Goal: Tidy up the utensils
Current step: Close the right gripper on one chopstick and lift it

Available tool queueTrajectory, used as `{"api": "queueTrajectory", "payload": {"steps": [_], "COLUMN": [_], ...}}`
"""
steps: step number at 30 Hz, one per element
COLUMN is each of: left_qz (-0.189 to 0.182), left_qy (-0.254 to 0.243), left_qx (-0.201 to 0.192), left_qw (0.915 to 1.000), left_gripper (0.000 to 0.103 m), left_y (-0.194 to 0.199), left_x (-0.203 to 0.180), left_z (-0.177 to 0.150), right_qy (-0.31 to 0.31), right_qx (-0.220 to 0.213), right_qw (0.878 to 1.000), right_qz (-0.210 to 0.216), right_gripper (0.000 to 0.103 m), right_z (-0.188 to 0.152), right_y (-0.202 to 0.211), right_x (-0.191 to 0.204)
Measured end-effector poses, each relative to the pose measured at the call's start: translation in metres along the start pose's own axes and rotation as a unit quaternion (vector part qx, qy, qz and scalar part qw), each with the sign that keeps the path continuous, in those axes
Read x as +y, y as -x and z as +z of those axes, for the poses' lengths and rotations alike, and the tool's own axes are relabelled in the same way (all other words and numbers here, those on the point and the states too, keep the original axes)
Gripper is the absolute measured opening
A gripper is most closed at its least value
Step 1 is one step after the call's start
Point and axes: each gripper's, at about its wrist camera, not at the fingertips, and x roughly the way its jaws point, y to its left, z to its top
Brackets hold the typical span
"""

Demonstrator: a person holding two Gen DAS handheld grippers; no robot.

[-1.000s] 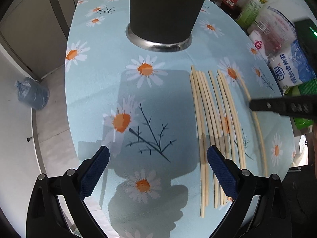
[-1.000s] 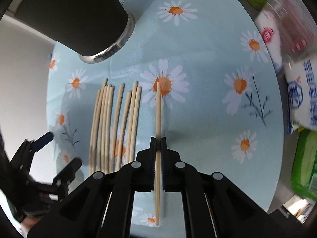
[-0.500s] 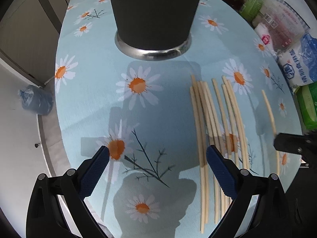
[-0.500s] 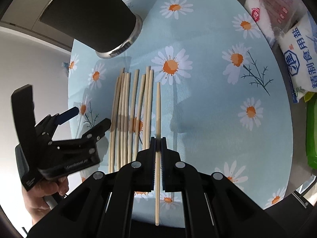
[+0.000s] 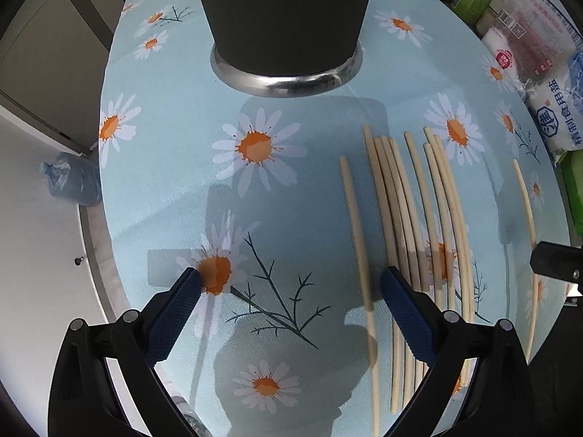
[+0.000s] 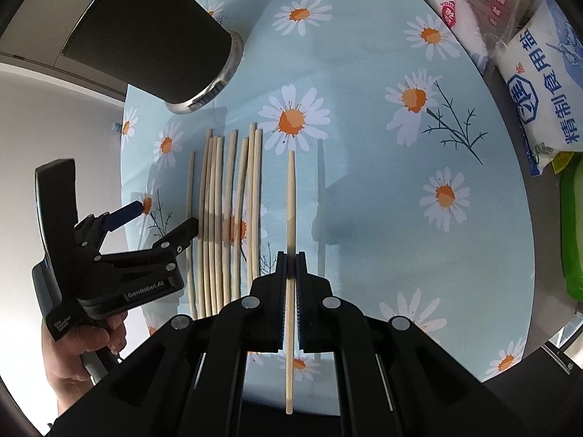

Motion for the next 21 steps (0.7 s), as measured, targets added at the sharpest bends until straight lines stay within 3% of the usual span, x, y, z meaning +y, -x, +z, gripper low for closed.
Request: {"api": "queueTrajectory", "payload": {"steps": [4,7,9,11,15,21], "left_qz": [-0.001,-0.001,0.000,0.003,0.003,-0.036], "left_qy": [-0.003,-0.013,-0.007,-0.001,0.013,0.063], "left_qx": [0.007,0.006,0.004,0.005,-0.001,-0.020], "left_qw": [1.0000,0.9999,1.0000,1.0000,0.9999,0.9972], "left_gripper": [0.093,0.078,0.058,0.031,0.008,0.004], "left_y": [0.000,0.005,0.012,0.017,0.020,0.019], "left_x": [0.000,0.001,0.005,0.009,0.021,0.048], "left_z": [0.004,0.007,0.008,0.009,0.007,0.000], "right_qy": [0.007,0.007,0.006,0.007,0.012,0.013], "right_qx": [-0.001,-0.006,-0.007,-0.006,-0.004,-0.007], "right_qw": [1.000,1.000,1.000,1.000,1.000,1.000], "right_qz": [0.001,0.004,0.007,0.007,0.005,0.004], "right_gripper": [0.005,0.005,0.005,0.005,0.005,0.005], "right_z": [-0.001,0.001,0.002,0.002,0.003,0.007], "right_y": [0.005,0.010,0.011,0.011,0.011,0.010], "right_x": [0.002,0.002,0.002,0.002,0.004,0.007]}}
